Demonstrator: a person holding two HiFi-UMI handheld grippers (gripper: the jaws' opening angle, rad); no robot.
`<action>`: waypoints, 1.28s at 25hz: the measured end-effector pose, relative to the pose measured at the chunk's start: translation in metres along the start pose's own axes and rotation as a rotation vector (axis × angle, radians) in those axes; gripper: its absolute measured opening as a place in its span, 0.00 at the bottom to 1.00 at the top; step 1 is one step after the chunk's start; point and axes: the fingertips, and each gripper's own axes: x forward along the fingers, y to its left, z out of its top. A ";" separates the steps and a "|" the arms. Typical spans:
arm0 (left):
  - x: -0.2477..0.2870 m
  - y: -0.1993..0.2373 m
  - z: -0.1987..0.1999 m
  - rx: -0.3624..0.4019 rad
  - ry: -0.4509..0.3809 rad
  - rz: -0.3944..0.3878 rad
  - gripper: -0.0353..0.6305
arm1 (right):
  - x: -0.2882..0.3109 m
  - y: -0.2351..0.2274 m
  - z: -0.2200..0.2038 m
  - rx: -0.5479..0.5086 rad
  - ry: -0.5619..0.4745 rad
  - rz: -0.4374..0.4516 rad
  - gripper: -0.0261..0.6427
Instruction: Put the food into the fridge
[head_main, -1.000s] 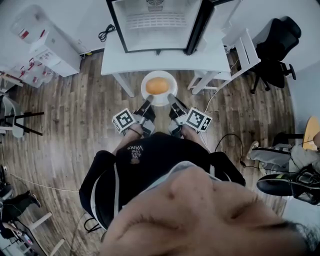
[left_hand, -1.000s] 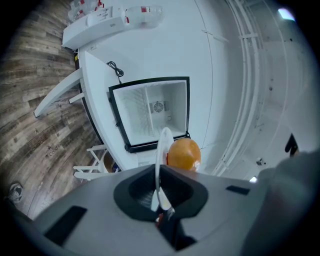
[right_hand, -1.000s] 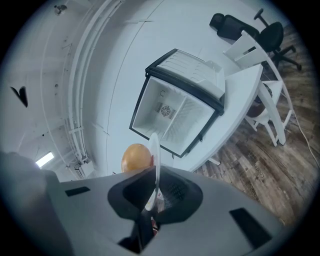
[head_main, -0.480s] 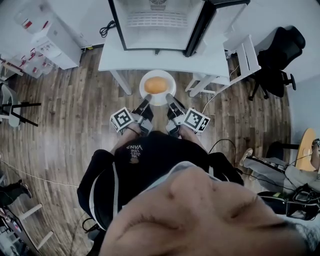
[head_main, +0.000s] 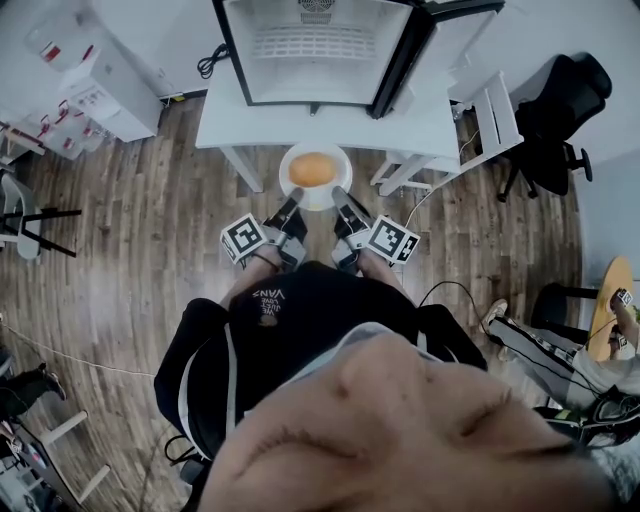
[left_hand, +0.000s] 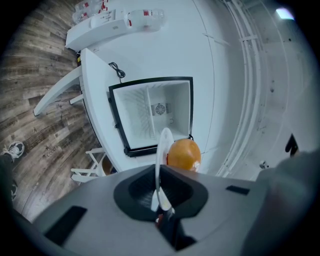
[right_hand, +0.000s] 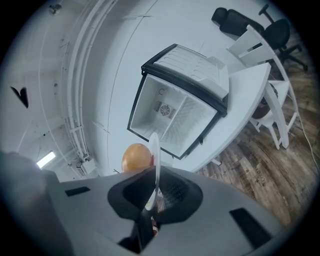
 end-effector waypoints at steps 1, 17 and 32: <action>0.001 0.002 0.003 0.006 0.003 0.014 0.10 | 0.003 0.000 0.002 -0.001 -0.003 0.000 0.07; 0.031 0.010 0.049 0.000 0.033 -0.005 0.09 | 0.050 -0.005 0.022 0.010 -0.038 -0.017 0.07; 0.066 0.023 0.094 -0.016 0.058 -0.020 0.10 | 0.098 -0.014 0.046 0.010 -0.067 -0.038 0.07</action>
